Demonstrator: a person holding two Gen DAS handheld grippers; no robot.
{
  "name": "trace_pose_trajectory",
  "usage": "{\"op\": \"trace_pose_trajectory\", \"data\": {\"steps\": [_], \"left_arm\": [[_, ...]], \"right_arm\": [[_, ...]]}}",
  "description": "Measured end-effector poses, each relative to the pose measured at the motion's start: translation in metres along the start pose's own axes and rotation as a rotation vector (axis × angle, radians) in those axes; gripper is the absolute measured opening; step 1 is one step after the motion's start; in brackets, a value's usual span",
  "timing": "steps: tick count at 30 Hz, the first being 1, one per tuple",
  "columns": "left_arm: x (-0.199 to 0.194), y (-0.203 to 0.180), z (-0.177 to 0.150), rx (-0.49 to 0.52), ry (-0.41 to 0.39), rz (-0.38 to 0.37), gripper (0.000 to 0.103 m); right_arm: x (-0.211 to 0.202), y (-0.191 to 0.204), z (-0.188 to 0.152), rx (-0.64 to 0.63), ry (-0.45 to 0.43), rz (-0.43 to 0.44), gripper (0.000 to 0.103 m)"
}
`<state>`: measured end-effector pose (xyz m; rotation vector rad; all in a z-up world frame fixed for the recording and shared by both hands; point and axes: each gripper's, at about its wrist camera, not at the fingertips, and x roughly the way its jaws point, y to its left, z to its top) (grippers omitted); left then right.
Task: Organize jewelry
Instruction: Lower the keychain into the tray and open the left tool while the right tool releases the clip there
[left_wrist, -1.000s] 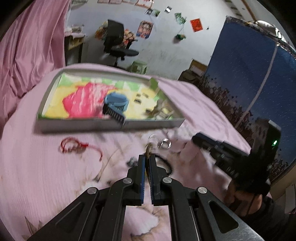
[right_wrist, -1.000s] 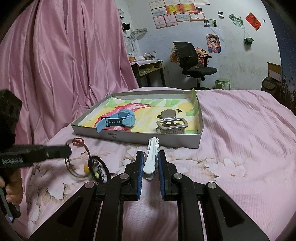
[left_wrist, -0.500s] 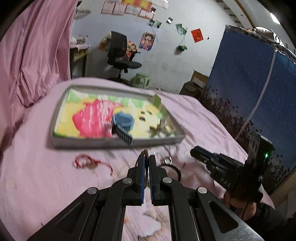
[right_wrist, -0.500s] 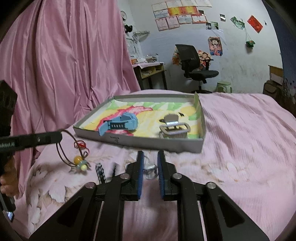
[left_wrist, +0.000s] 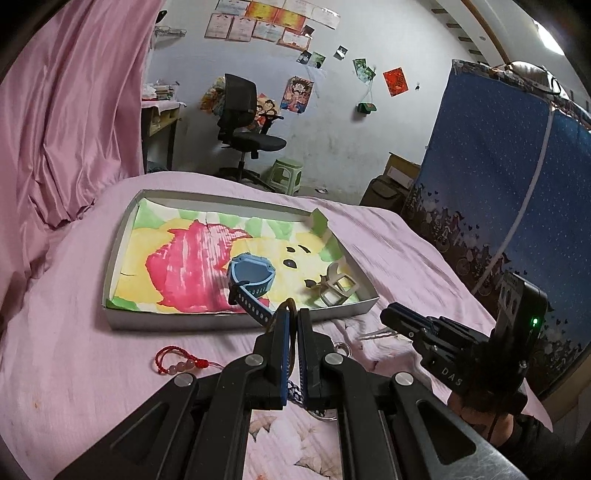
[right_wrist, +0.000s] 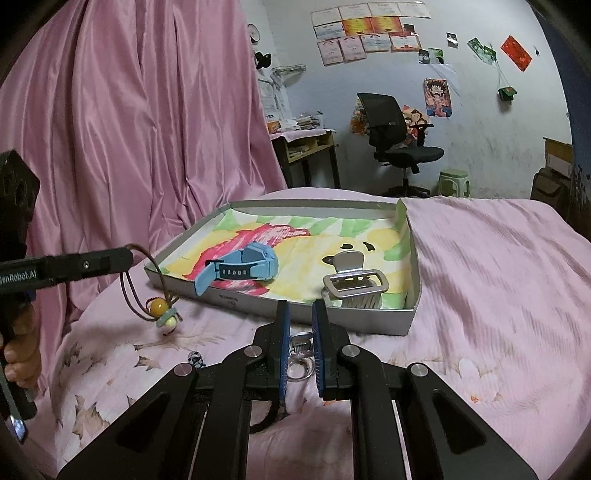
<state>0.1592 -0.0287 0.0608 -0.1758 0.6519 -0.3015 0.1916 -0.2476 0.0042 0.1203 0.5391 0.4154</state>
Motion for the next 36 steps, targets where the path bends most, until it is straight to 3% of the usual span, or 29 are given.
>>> {"op": "trace_pose_trajectory", "data": {"steps": [11,17,22,28,33,35,36], "left_arm": [[0.008,0.015,0.030,-0.031,-0.088,0.029,0.005],[0.031,0.034,0.043,-0.047,-0.098,0.073,0.005],[0.052,0.051,0.039,-0.079,-0.068,0.096,0.005],[0.073,0.061,0.022,-0.101,0.016,0.103,0.005],[0.081,0.065,0.012,-0.118,0.083,0.099,0.005],[0.080,0.065,0.008,-0.130,0.093,0.100,0.005],[0.080,0.066,0.006,-0.133,0.093,0.101,0.005]], "right_arm": [[0.021,-0.003,0.034,0.009,-0.072,0.032,0.011],[0.051,0.006,0.035,-0.032,-0.047,0.013,0.011],[0.071,0.010,0.032,-0.056,-0.015,-0.010,0.011],[0.088,0.011,0.029,-0.063,0.062,-0.023,0.011],[0.090,0.012,0.026,-0.069,0.074,-0.034,0.011],[0.090,0.011,0.025,-0.067,0.072,-0.040,0.015],[0.088,0.011,0.024,-0.066,0.067,-0.042,0.024]]}}
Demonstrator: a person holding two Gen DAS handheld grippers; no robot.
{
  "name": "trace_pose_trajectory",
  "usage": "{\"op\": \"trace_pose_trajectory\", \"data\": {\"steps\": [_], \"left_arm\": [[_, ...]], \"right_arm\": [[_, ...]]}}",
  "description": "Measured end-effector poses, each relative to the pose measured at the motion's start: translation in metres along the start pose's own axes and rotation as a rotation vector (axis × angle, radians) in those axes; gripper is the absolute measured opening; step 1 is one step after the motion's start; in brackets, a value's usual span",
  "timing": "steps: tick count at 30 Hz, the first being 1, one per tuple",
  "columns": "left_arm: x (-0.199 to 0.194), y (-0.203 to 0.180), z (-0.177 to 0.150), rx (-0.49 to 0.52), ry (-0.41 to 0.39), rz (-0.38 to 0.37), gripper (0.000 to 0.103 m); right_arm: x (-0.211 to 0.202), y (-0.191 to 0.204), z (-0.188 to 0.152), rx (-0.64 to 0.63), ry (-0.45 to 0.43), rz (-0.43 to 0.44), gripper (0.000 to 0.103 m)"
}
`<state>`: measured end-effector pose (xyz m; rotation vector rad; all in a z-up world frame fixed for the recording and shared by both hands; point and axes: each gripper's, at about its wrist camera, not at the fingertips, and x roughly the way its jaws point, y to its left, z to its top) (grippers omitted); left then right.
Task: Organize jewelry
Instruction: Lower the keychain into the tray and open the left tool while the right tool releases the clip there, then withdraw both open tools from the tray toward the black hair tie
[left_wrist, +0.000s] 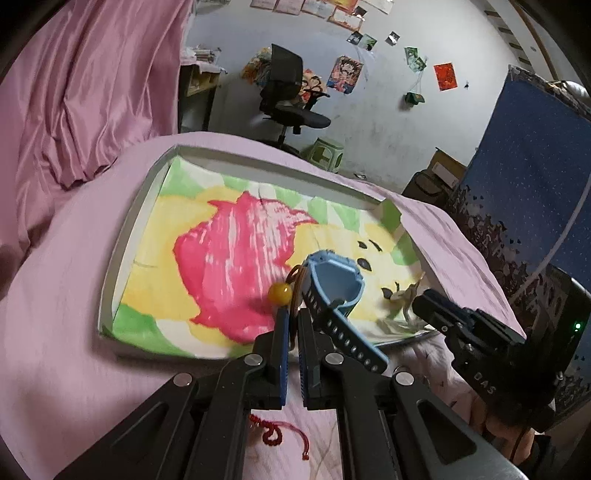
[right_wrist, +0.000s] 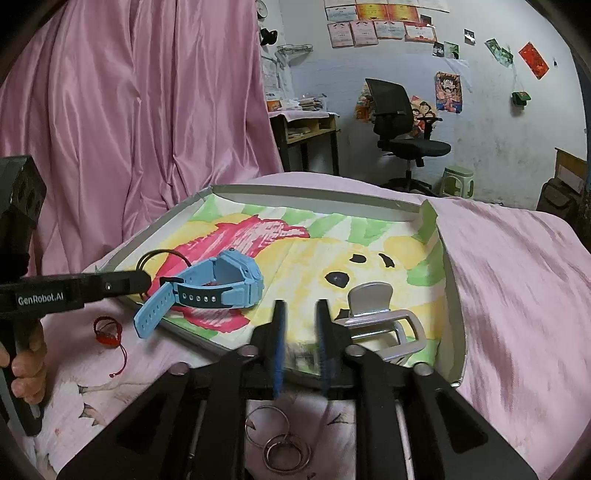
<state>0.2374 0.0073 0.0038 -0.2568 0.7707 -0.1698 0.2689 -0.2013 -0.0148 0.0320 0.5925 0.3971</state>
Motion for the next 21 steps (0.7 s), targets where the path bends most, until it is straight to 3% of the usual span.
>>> {"op": "trace_pose_trajectory", "data": {"steps": [1,2,7,10,12,13,17,21], "left_arm": [[0.000,0.001,-0.001,-0.002,-0.001,0.001,0.005],[-0.001,0.001,-0.002,-0.003,0.000,0.007,0.006],[-0.009,-0.003,-0.007,0.009,-0.017,0.025,0.010],[-0.018,-0.007,-0.012,0.021,-0.041,0.031,0.028],[-0.028,-0.009,-0.017,0.021,-0.077,0.035,0.056],[-0.034,-0.010,-0.019,0.022,-0.101,0.039,0.062],[-0.053,-0.012,-0.026,0.035,-0.159,0.043,0.064],[-0.070,-0.019,-0.039,0.065,-0.213,0.058,0.079]], "right_arm": [[-0.002,0.000,-0.001,0.001,-0.006,-0.001,0.036],[-0.004,0.000,-0.001,0.001,-0.018,-0.002,0.040],[-0.021,0.002,-0.002,-0.008,-0.065,-0.016,0.041],[-0.035,0.003,-0.003,-0.012,-0.098,-0.025,0.043],[-0.048,0.002,-0.005,-0.004,-0.128,-0.033,0.050],[-0.053,0.002,-0.005,0.000,-0.139,-0.038,0.053],[-0.071,0.002,-0.007,0.018,-0.174,-0.043,0.064],[-0.095,0.003,-0.017,0.015,-0.223,-0.053,0.083]]}}
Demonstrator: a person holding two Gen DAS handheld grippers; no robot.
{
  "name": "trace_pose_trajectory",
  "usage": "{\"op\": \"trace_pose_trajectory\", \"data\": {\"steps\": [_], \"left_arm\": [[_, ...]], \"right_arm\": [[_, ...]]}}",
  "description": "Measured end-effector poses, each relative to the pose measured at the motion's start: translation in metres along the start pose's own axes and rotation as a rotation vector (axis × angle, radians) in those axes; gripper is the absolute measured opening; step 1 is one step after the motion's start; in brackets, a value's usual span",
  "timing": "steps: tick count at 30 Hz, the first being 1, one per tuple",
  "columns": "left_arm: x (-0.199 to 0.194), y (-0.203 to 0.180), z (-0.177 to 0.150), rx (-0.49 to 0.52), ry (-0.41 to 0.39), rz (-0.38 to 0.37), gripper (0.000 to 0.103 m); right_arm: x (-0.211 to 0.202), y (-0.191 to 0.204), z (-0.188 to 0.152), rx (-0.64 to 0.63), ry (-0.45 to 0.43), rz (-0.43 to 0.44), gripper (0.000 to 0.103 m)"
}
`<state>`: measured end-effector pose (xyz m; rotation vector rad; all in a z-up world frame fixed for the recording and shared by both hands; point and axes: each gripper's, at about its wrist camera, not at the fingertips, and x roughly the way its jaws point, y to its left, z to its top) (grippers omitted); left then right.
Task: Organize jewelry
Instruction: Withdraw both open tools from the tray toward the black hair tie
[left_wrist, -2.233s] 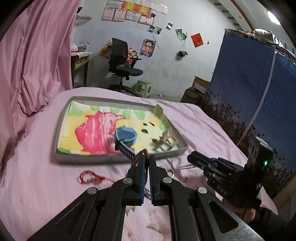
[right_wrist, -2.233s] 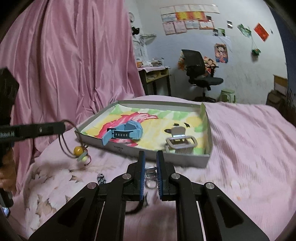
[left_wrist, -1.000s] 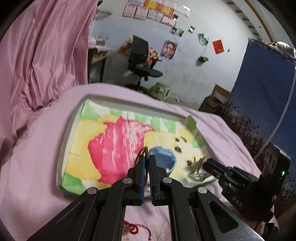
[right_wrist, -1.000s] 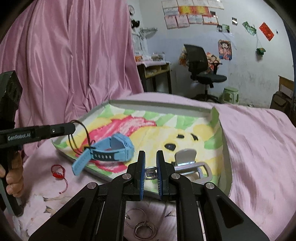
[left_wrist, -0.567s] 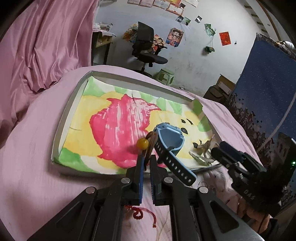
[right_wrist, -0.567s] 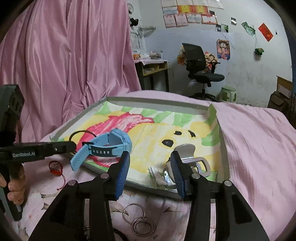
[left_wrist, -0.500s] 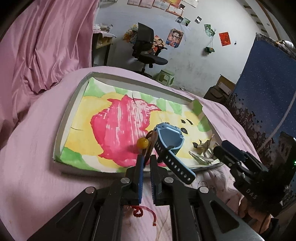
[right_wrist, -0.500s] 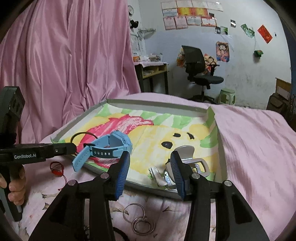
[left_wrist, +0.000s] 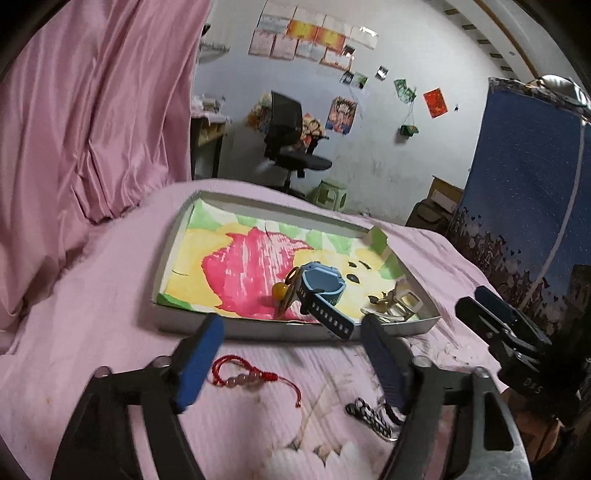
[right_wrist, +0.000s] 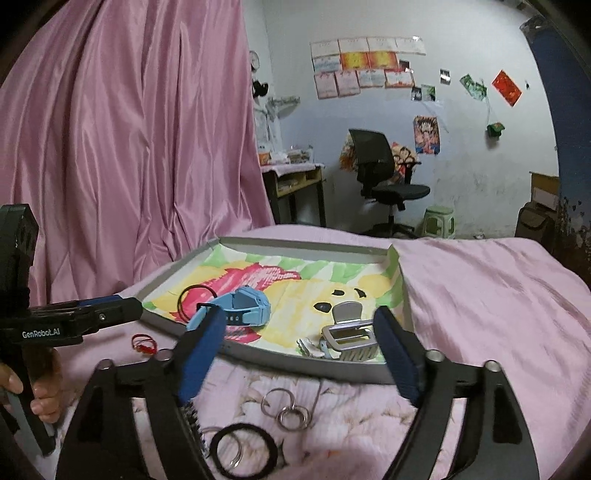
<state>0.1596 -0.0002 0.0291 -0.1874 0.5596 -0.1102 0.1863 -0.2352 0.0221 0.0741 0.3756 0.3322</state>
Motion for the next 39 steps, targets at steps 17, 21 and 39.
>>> {"op": "trace_pose_trajectory", "data": {"steps": [17,21,39], "left_arm": [[-0.045,-0.023,-0.035,0.109,-0.097,0.019,0.103],[-0.044,-0.025,-0.040,0.120,-0.074,0.006,0.103],[0.002,-0.025,-0.046,0.101,0.204,-0.163,0.077]], "right_arm": [[-0.045,-0.007,-0.017,-0.031,-0.006,-0.015,0.102],[-0.043,-0.010,-0.021,-0.051,0.060,-0.020,0.102],[-0.011,-0.006,-0.034,-0.089,0.265,0.067,0.051]]}}
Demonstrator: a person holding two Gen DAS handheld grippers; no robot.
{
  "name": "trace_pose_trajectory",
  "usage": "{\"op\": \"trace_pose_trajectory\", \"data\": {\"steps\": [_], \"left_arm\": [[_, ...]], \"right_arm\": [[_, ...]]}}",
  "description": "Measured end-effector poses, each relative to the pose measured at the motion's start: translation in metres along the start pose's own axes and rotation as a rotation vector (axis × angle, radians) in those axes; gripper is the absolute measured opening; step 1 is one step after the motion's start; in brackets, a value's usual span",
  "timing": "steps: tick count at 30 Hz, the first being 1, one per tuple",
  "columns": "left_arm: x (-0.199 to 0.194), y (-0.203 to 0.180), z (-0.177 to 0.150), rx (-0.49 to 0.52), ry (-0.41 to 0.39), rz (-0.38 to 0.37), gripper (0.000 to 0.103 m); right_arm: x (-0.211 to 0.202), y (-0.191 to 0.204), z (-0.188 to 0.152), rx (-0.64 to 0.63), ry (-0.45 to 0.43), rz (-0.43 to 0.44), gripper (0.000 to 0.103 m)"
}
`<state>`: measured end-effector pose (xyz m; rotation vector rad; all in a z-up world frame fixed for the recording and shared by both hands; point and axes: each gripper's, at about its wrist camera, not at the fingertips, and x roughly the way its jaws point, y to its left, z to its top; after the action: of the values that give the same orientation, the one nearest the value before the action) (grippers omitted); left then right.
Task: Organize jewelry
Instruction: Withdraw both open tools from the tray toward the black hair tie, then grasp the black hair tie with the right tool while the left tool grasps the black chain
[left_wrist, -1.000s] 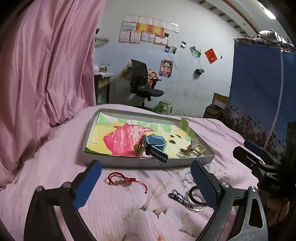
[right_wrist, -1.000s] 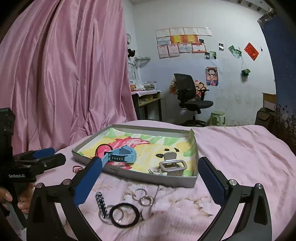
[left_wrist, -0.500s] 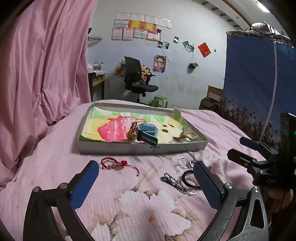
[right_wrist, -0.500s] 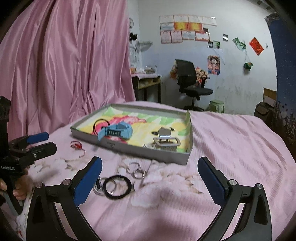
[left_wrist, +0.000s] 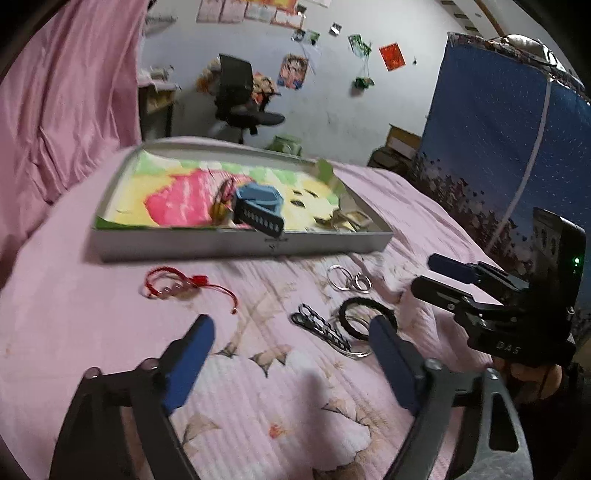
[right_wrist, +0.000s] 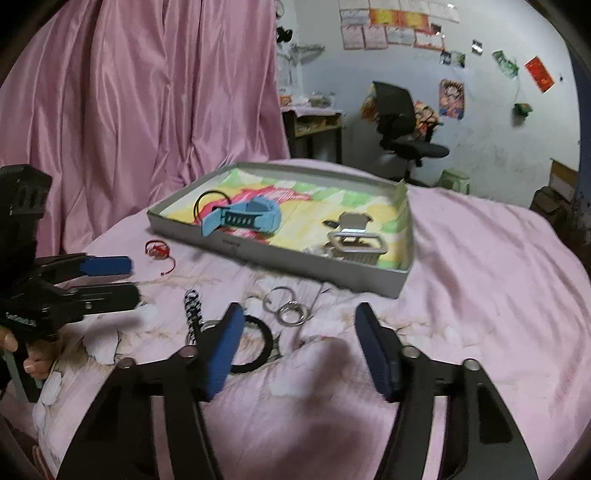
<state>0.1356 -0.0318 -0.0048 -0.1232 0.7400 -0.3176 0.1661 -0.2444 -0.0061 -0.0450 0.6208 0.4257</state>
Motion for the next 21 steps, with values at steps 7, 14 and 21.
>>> {"op": "trace_pose_trajectory", "data": {"steps": [7,14,21], "left_arm": [[0.018,-0.005,0.005,0.024,0.079,-0.055,0.055],[0.037,0.000,0.013,-0.004,0.152,-0.085,0.038],[0.052,0.002,0.014,-0.008,0.207,-0.102,0.029]], "right_arm": [[0.014,0.007,-0.002,-0.032,0.057,0.047,0.029],[0.028,0.015,0.002,-0.076,0.099,0.088,0.023],[0.044,0.017,-0.003,-0.088,0.191,0.101,0.018]]}}
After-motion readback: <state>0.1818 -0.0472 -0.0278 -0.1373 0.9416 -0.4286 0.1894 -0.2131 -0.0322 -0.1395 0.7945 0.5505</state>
